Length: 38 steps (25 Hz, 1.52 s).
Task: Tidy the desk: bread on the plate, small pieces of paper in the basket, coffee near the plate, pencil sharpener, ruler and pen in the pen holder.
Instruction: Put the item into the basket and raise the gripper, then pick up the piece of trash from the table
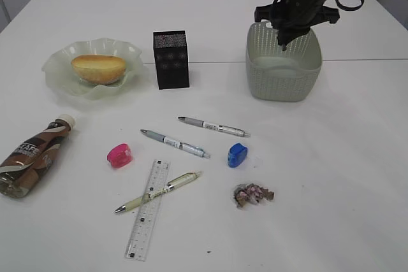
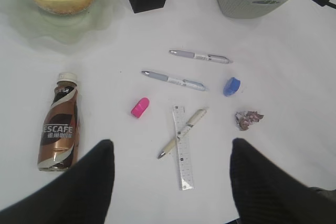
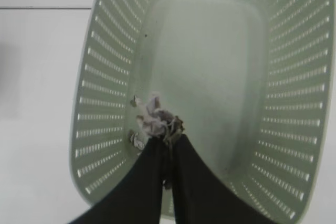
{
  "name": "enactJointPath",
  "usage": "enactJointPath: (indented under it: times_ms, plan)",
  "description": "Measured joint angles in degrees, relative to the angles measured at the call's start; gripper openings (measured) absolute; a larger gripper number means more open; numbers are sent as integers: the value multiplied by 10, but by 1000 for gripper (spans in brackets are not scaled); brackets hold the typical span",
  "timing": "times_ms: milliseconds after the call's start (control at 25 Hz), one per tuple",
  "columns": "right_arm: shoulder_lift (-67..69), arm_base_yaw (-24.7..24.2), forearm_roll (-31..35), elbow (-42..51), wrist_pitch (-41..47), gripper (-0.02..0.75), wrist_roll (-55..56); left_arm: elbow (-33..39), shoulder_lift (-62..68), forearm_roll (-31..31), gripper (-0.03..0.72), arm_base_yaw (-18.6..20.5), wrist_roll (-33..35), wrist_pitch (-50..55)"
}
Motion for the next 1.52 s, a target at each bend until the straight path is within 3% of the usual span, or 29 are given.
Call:
enactJointPath:
  times_ms: [160,400,480,640,840,1120,1320,1520]
  plan:
    - [4,-3,-5,-1,-37,79,0,0,0,0,505,0,0,0]
    - [4,-4,-6,-1,-60,418,0,0,0,0,505,0,0,0]
    - [4,-4,-10,-1,-60,468,0,0,0,0,505,0,0,0]
    - [4,-4,-20,-6,-46,494,0,0,0,-1,505,0,0,0]
    - [4,-4,-11,-62,59,494,0,0,0,-1,505,0,0,0]
    - [-26,-4,38,-76,82,493,-1,0,0,-1,505,0,0,0]
    - [-78,-2,100,-15,82,493,-26,0,0,-1,505,0,0,0]
    - [-168,13,104,113,82,493,-57,0,0,-4,505,0,0,0]
